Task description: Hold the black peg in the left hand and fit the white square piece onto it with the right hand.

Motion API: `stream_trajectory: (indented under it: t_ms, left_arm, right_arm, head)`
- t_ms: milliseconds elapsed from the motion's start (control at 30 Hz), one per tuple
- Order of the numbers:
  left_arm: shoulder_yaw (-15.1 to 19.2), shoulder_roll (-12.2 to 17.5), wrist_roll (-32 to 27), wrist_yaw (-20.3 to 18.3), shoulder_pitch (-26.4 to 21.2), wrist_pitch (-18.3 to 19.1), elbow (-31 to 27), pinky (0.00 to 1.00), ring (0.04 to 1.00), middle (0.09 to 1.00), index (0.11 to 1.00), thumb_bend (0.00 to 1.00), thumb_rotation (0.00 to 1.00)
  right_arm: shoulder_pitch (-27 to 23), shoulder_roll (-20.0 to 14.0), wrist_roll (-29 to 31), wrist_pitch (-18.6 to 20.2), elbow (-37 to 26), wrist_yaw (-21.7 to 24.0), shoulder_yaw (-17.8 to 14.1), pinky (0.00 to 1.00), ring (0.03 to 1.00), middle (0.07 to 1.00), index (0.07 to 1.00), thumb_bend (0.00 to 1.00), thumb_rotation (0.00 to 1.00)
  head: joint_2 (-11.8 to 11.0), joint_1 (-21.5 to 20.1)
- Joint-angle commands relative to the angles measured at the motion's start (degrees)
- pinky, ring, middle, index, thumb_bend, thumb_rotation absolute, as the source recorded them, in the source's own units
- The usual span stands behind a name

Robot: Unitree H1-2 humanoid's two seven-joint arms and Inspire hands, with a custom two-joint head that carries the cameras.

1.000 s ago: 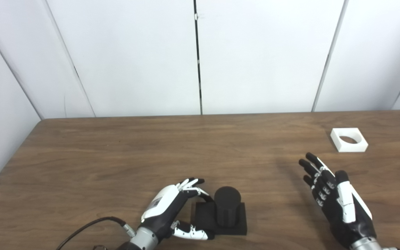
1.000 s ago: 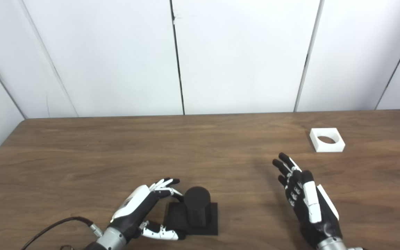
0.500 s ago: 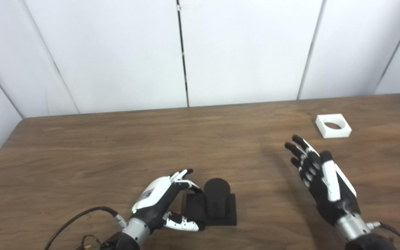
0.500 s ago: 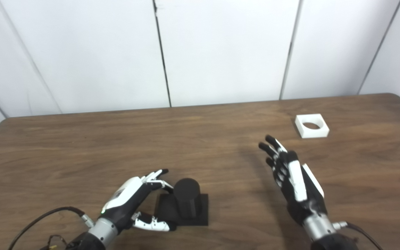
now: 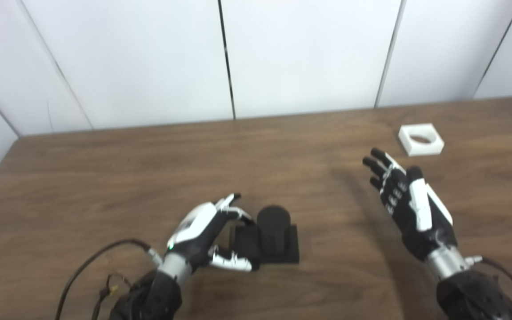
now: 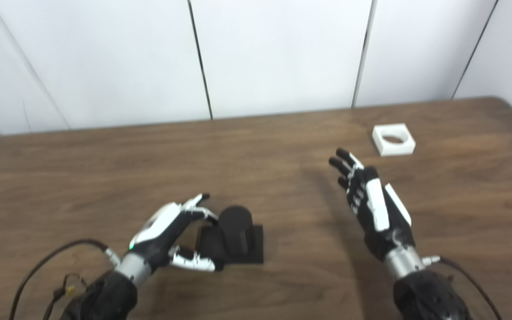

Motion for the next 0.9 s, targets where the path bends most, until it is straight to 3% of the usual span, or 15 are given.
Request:
stream_trajectory:
  t_ms: [0, 167, 633, 867]
  left_arm:
    - [0.1, 0.9, 2.0, -2.8, 0.7, 3.6, 1.7, 1.00, 1.000, 0.992, 0.492, 0.49, 0.06]
    - [1.0, 0.0, 3.6, -3.8, 0.6, 3.6, 1.5, 1.00, 1.000, 0.998, 0.492, 0.49, 0.07]
    - [2.8, -3.1, 4.2, 0.0, 3.5, 3.5, 1.2, 1.00, 1.000, 0.987, 0.492, 0.49, 0.06]
    - [2.5, -2.7, 3.7, 0.2, 3.8, 3.2, 1.3, 1.00, 1.000, 0.976, 0.492, 0.49, 0.07]
  right_arm:
    - [-2.2, -0.5, 0.6, -0.5, -2.2, 0.1, -0.7, 1.00, 1.000, 0.911, 0.936, 0.67, 1.00]
    - [-2.7, -0.9, 1.6, -0.8, -1.2, 0.7, -1.0, 1.00, 1.000, 0.915, 0.936, 0.67, 1.00]
    - [-2.7, -1.7, 3.2, -1.4, -0.5, 1.2, -1.6, 1.00, 1.000, 0.914, 0.927, 0.67, 1.00]
    - [-2.6, -1.7, 2.8, -1.6, -0.2, 1.1, -1.6, 1.00, 1.000, 0.913, 0.929, 0.68, 1.00]
  head:
    - [0.4, 0.3]
    - [1.4, 1.5]
    - [1.1, 3.0]
    - [0.4, 2.8]
